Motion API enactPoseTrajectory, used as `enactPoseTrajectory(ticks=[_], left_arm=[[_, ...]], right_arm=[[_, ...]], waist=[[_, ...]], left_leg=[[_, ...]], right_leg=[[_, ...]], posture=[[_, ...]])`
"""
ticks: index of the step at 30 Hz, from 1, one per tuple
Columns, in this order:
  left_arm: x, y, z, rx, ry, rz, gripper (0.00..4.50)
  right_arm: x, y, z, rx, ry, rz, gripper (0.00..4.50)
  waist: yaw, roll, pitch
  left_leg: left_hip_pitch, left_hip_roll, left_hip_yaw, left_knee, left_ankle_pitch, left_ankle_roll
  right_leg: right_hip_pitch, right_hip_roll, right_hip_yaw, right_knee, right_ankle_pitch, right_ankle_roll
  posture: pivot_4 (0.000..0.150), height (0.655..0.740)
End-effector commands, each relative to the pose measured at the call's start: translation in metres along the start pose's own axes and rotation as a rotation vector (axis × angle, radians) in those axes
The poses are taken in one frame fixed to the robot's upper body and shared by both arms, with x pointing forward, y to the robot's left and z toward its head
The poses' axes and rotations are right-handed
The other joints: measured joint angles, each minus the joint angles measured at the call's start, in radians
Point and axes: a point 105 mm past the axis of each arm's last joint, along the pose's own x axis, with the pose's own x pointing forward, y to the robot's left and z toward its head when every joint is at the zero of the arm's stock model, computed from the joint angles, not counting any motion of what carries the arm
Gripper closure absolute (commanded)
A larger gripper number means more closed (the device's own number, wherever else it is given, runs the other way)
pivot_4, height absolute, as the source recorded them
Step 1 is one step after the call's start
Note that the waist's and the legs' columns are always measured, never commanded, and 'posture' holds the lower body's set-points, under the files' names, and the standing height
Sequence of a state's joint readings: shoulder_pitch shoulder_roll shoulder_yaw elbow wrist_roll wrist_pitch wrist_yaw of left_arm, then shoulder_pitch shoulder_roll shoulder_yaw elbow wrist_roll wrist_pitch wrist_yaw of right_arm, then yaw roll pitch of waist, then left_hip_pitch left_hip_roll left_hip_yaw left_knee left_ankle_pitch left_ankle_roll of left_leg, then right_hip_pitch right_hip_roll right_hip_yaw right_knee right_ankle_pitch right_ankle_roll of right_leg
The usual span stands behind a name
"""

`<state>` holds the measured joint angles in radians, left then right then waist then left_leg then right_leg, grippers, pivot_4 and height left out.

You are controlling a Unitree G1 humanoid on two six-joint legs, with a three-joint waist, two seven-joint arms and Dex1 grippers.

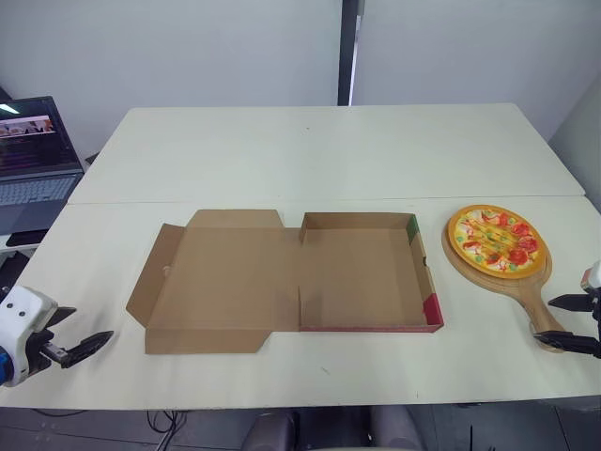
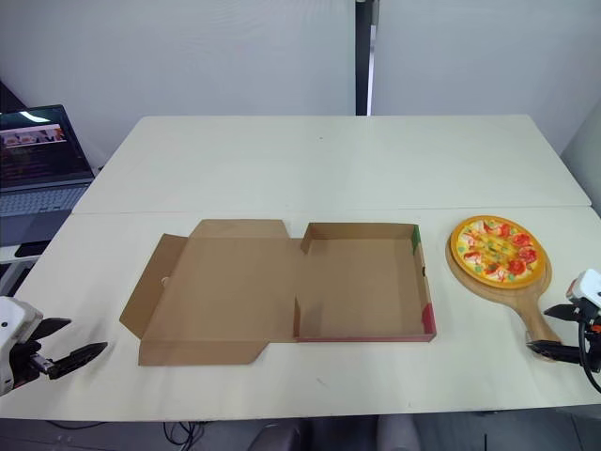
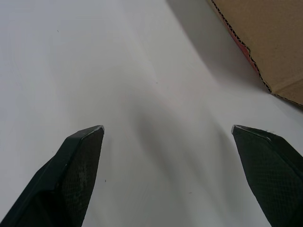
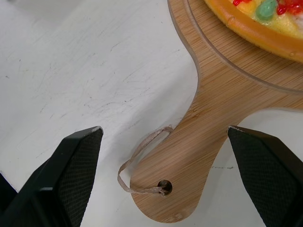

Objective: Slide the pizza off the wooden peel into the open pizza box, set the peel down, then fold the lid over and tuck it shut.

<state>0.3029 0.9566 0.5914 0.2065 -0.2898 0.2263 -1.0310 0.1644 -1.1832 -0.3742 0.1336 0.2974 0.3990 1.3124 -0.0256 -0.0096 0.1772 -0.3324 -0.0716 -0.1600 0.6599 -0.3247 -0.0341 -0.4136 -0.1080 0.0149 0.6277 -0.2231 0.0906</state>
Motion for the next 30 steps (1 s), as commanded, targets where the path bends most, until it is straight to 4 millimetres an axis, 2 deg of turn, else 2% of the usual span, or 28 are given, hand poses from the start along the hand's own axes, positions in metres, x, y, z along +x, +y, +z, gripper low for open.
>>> enactPoseTrajectory(ticks=[1,4,11,15,24,30], left_arm=[[-0.001,0.001,0.005,0.017,-0.009,-0.001,0.01],[-0.001,0.0,0.004,-0.004,-0.019,-0.008,0.01],[-0.004,0.003,0.02,-0.021,-0.12,-0.042,0.01],[-0.002,0.011,0.006,0.01,-0.04,-0.009,0.01],[-0.006,0.007,0.01,0.004,-0.071,-0.066,0.01],[-0.011,0.0,0.032,0.018,-0.123,-0.127,0.01]], right_arm=[[-0.01,-0.007,0.011,-0.043,-0.02,-0.041,0.0],[-0.01,-0.01,0.01,-0.048,-0.021,-0.064,0.0],[-0.01,-0.012,0.008,-0.04,-0.028,-0.083,0.0],[-0.01,-0.012,0.006,-0.014,-0.025,-0.084,0.0],[-0.011,-0.014,0.001,-0.003,-0.013,-0.094,0.0],[-0.012,-0.015,0.0,-0.003,-0.016,-0.105,0.0]], waist=[[0.0,0.0,0.0],[0.0,0.0,0.0],[0.0,0.0,0.0],[0.0,0.0,0.0],[-0.001,0.0,0.0],[-0.001,0.0,0.0]], left_leg=[[0.0,0.0,0.0,0.0,0.0,0.0],[0.0,0.0,0.0,0.0,0.0,0.0],[0.0,0.0,0.0,0.0,0.0,0.0],[0.0,0.0,0.0,0.0,0.0,0.0],[0.0,0.0,0.0,0.0,0.0,0.0],[0.0,0.0,0.0,0.0,0.0,0.0]], right_leg=[[0.0,0.0,0.0,0.0,0.0,0.0],[0.0,0.0,0.0,0.0,0.0,0.0],[0.0,0.0,0.0,0.0,0.0,0.0],[0.0,0.0,0.0,0.0,0.001,-0.001],[0.0,0.0,0.0,0.0,0.001,-0.001],[0.0,0.0,0.0,0.0,0.0,-0.001]], posture=[[0.15,0.735],[0.15,0.735],[0.15,0.735],[0.15,0.735],[0.15,0.735],[0.15,0.735]])
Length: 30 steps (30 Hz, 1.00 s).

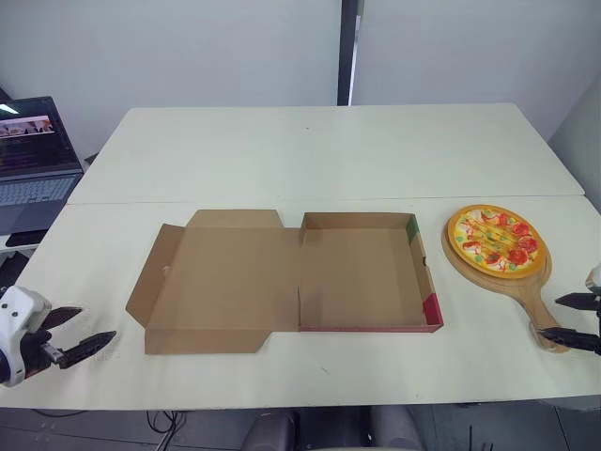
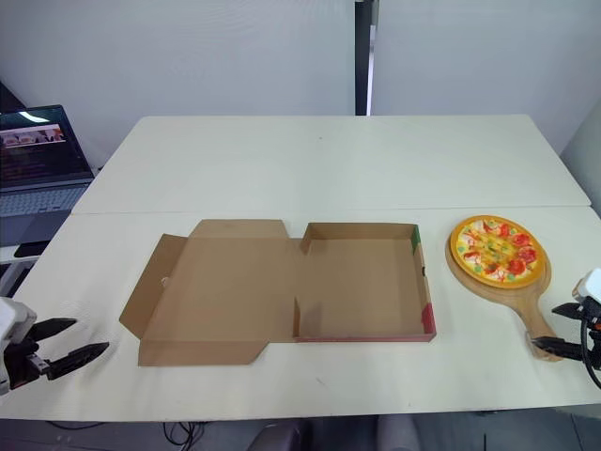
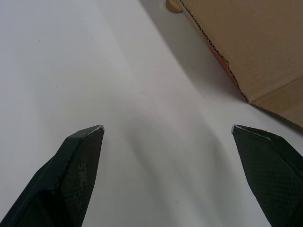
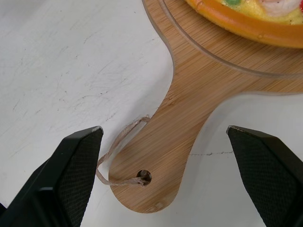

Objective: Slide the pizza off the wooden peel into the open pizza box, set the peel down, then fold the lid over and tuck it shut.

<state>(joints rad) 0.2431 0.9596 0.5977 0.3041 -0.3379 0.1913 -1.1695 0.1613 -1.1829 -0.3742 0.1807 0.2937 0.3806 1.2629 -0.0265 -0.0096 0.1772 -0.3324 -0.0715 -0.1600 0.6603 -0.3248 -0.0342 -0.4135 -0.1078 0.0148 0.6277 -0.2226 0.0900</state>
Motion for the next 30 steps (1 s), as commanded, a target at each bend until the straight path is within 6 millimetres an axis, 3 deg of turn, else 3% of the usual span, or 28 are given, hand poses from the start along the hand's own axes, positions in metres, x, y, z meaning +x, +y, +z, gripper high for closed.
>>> enactPoseTrajectory(ticks=[1,4,8,12,16,20,23,30], left_arm=[[-0.007,-0.006,0.037,0.095,-0.044,-0.067,0.01],[0.004,-0.023,0.066,0.156,-0.085,-0.164,0.01],[0.03,-0.064,0.12,0.266,-0.199,-0.356,0.01],[0.055,-0.127,0.169,0.364,-0.34,-0.599,0.01],[0.062,-0.177,0.203,0.419,-0.453,-0.798,0.01],[0.06,-0.206,0.22,0.466,-0.488,-0.935,0.01],[0.058,-0.223,0.226,0.523,-0.501,-1.016,0.01],[0.056,-0.243,0.226,0.575,-0.523,-1.103,0.01]], right_arm=[[-0.01,-0.007,0.007,-0.027,-0.021,-0.043,0.0],[-0.012,-0.008,0.007,-0.026,-0.025,-0.051,0.0],[-0.021,-0.005,0.016,-0.023,-0.081,-0.068,0.0],[-0.031,0.007,0.029,0.005,-0.159,-0.093,0.0],[-0.031,0.02,0.036,0.036,-0.214,-0.148,0.0],[-0.026,0.027,0.042,0.095,-0.257,-0.246,0.0],[-0.014,0.03,0.035,0.164,-0.184,-0.317,0.0],[0.007,0.023,0.021,0.272,-0.075,-0.38,0.0]], waist=[[0.0,0.0,0.0],[0.002,-0.002,0.001],[0.018,0.0,0.002],[0.022,-0.001,0.003],[0.02,-0.003,0.004],[0.018,-0.004,0.005],[0.021,-0.004,0.005],[0.025,-0.006,0.005]], left_leg=[[0.0,0.0,0.0,0.0,0.0,0.0],[0.0,0.0,0.0,0.0,0.0,0.0],[0.0,-0.001,-0.001,0.001,0.0,0.0],[0.0,-0.001,-0.001,0.001,0.0,0.0],[0.0,-0.001,-0.001,0.002,0.0,-0.001],[0.0,-0.001,0.0,0.002,0.001,-0.002],[0.0,-0.001,0.0,0.002,0.0,-0.001],[0.0,-0.002,-0.001,0.003,0.001,-0.001]], right_leg=[[0.0,0.0,0.0,0.0,0.0,0.0],[0.0,0.0,0.0,0.0,0.0,0.0],[0.002,0.0,0.0,0.0,0.0,0.0],[0.002,0.0,0.0,0.0,0.002,-0.002],[0.002,0.0,0.001,0.0,0.003,-0.004],[0.002,0.0,0.002,0.0,0.003,-0.004],[0.002,0.0,0.002,0.0,0.003,-0.003],[0.003,0.0,0.001,0.0,0.002,-0.003]], posture=[[0.15,0.735],[0.15,0.735],[0.15,0.735],[0.15,0.735],[0.15,0.735],[0.15,0.735],[0.15,0.735],[0.15,0.735]])
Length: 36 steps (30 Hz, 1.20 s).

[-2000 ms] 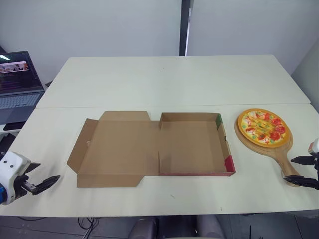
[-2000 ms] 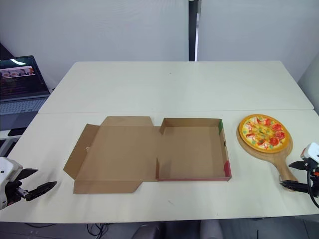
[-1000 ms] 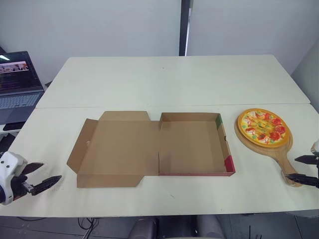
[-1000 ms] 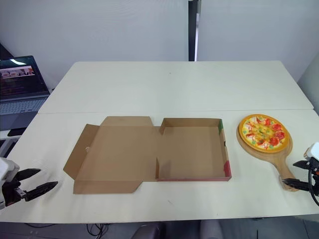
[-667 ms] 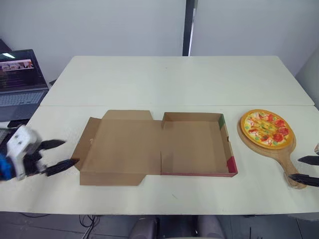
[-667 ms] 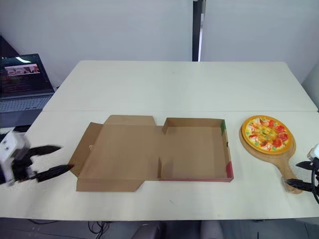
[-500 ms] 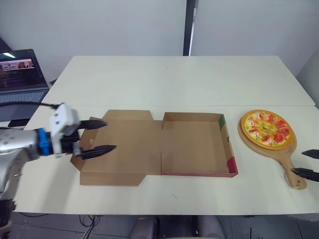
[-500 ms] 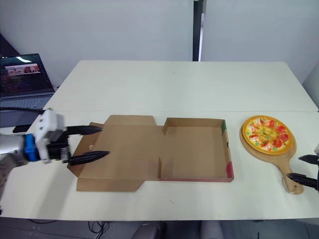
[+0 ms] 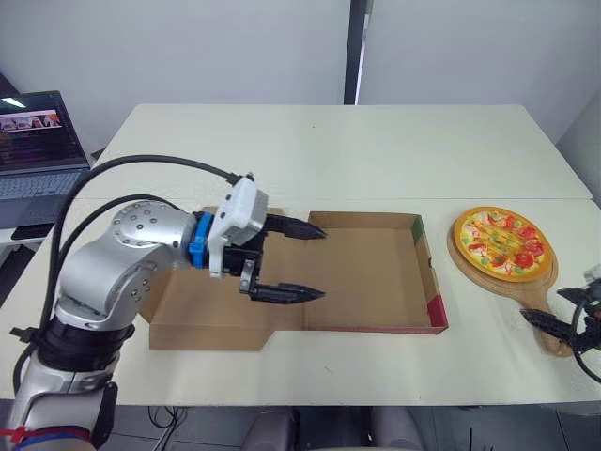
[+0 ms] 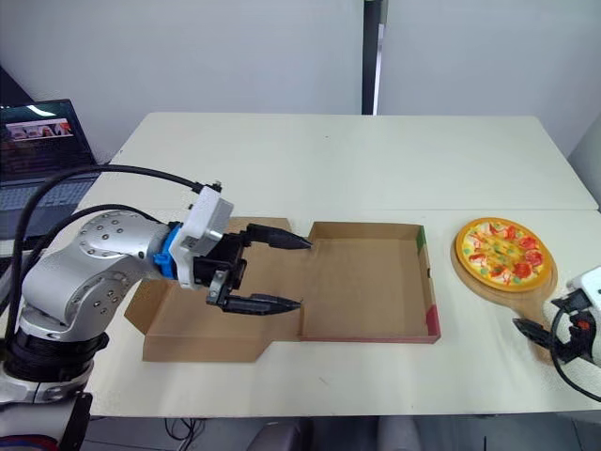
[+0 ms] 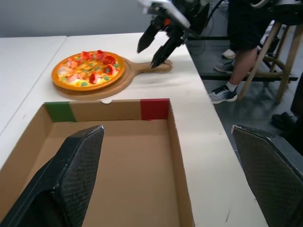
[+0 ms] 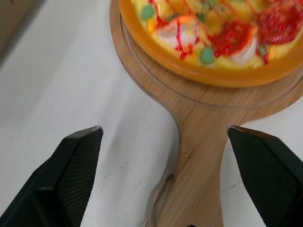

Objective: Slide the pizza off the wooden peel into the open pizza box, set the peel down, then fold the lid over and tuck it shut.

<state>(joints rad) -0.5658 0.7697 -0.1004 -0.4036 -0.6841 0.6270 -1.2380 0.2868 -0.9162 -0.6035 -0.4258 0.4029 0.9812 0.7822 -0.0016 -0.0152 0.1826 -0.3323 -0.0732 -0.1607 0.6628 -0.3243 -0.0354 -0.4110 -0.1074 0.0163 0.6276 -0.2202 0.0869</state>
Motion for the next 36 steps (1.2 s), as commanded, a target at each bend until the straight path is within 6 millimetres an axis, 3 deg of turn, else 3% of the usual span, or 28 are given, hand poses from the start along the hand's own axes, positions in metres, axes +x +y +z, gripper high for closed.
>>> enactPoseTrajectory(ticks=[1,13,16,23,29,36], left_arm=[[0.007,-0.007,0.011,0.061,-0.019,-0.052,0.01],[0.022,-0.008,0.019,0.077,-0.063,-0.094,0.01],[0.024,-0.006,0.021,0.078,-0.075,-0.08,0.0],[0.016,0.001,0.015,0.041,-0.077,-0.001,0.0],[0.0,0.011,0.01,0.002,-0.071,0.12,0.0],[-0.02,0.018,0.004,-0.01,-0.033,0.224,0.0]], right_arm=[[0.007,-0.011,-0.001,0.015,0.034,-0.079,0.0],[0.033,-0.027,-0.013,0.145,0.089,-0.027,0.0],[0.036,-0.029,-0.014,0.157,0.089,-0.016,0.62],[0.04,-0.022,-0.018,0.19,0.067,0.028,2.93],[0.04,-0.01,-0.006,0.114,-0.075,0.067,2.97],[0.031,-0.02,0.019,0.015,-0.262,-0.038,2.97]], waist=[[0.0,0.0,0.0],[-0.002,-0.002,0.001],[-0.002,-0.003,0.001],[-0.004,-0.005,0.001],[-0.007,-0.005,0.001],[-0.026,-0.005,0.001]], left_leg=[[0.0,0.0,0.0,0.0,0.0,0.0],[0.0,0.0,0.0,0.0,0.0,0.0],[0.001,0.0,0.0,0.001,0.0,0.0],[0.001,0.001,0.0,0.001,0.0,0.0],[0.002,0.002,0.0,0.001,0.0,0.0],[0.002,0.003,0.0,0.0,0.0,-0.001]], right_leg=[[0.0,0.0,0.0,0.0,0.0,0.0],[0.0,0.0,0.0,0.0,0.0,0.0],[0.001,0.0,0.0,0.0,0.0,0.0],[0.001,0.001,0.0,0.0,0.0,0.0],[0.001,0.002,0.0,0.0,0.0,0.0],[0.001,0.004,0.001,0.0,0.0,0.0]], posture=[[0.15,0.735],[0.15,0.735],[0.15,0.735],[0.15,0.735],[0.15,0.735],[0.15,0.735]])
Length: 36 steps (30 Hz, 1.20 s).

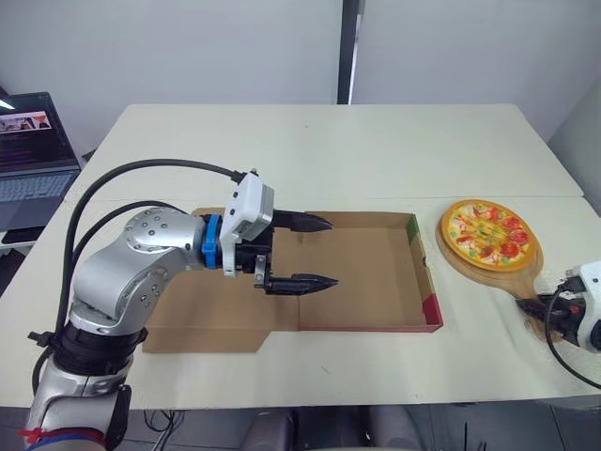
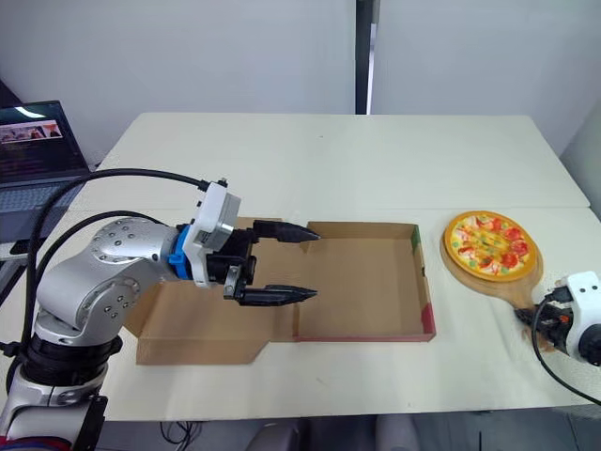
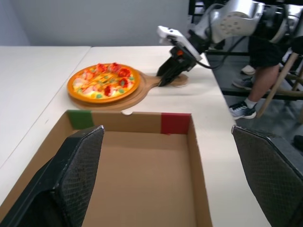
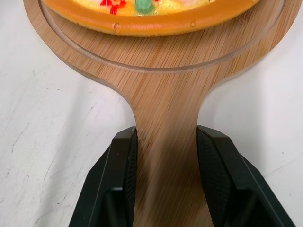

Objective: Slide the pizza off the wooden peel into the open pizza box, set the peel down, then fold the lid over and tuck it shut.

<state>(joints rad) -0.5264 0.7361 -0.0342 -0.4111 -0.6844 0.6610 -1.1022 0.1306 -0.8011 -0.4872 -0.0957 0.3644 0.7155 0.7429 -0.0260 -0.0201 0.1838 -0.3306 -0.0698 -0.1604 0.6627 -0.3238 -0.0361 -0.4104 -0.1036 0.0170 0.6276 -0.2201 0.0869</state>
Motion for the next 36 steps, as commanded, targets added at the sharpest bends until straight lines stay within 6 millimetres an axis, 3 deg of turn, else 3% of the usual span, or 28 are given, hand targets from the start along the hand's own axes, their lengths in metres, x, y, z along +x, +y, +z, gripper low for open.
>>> enactPoseTrajectory(ticks=[1,10,14,19,27,36], left_arm=[[-0.015,0.006,0.005,0.025,0.009,0.059,0.0],[-0.046,0.009,-0.004,-0.004,0.093,0.143,0.0],[-0.066,0.004,-0.015,-0.021,0.185,0.161,0.0],[-0.075,0.002,-0.019,-0.033,0.221,0.181,0.0],[-0.073,-0.004,-0.02,-0.036,0.233,0.181,0.0],[-0.068,-0.012,-0.016,-0.045,0.23,0.153,0.0]], right_arm=[[-0.009,0.003,0.035,-0.118,-0.148,-0.01,2.97],[-0.034,0.006,0.083,-0.296,-0.216,0.023,2.97],[-0.04,0.022,0.106,-0.426,-0.2,0.121,2.97],[-0.038,0.04,0.126,-0.562,-0.187,0.212,2.97],[-0.027,0.064,0.138,-0.761,-0.149,0.325,2.97],[-0.018,0.067,0.144,-0.936,-0.102,0.31,2.97]], waist=[[-0.002,0.001,0.0],[0.002,0.009,0.005],[-0.004,0.01,0.006],[-0.001,0.01,0.006],[-0.001,0.01,0.006],[0.0,0.01,0.006]], left_leg=[[0.0,0.0,0.0,0.0,0.0,0.0],[-0.002,-0.002,0.0,0.0,0.0,0.0],[-0.002,-0.002,0.001,-0.001,-0.001,0.001],[-0.004,-0.001,0.0,0.0,-0.001,0.001],[-0.016,-0.002,0.0,0.002,0.002,-0.003],[-0.017,-0.004,-0.001,0.001,0.001,-0.002]], right_leg=[[0.0,0.0,0.0,0.0,0.0,0.0],[-0.002,-0.002,0.0,0.0,0.0,0.0],[-0.003,-0.002,0.001,0.0,0.0,0.0],[-0.004,-0.001,0.0,0.0,0.0,0.0],[-0.015,-0.002,-0.001,0.001,0.001,-0.001],[-0.016,-0.004,-0.001,0.0,0.001,-0.001]], posture=[[0.15,0.735],[0.15,0.735],[0.15,0.735],[0.15,0.735],[0.15,0.735],[0.15,0.735]])
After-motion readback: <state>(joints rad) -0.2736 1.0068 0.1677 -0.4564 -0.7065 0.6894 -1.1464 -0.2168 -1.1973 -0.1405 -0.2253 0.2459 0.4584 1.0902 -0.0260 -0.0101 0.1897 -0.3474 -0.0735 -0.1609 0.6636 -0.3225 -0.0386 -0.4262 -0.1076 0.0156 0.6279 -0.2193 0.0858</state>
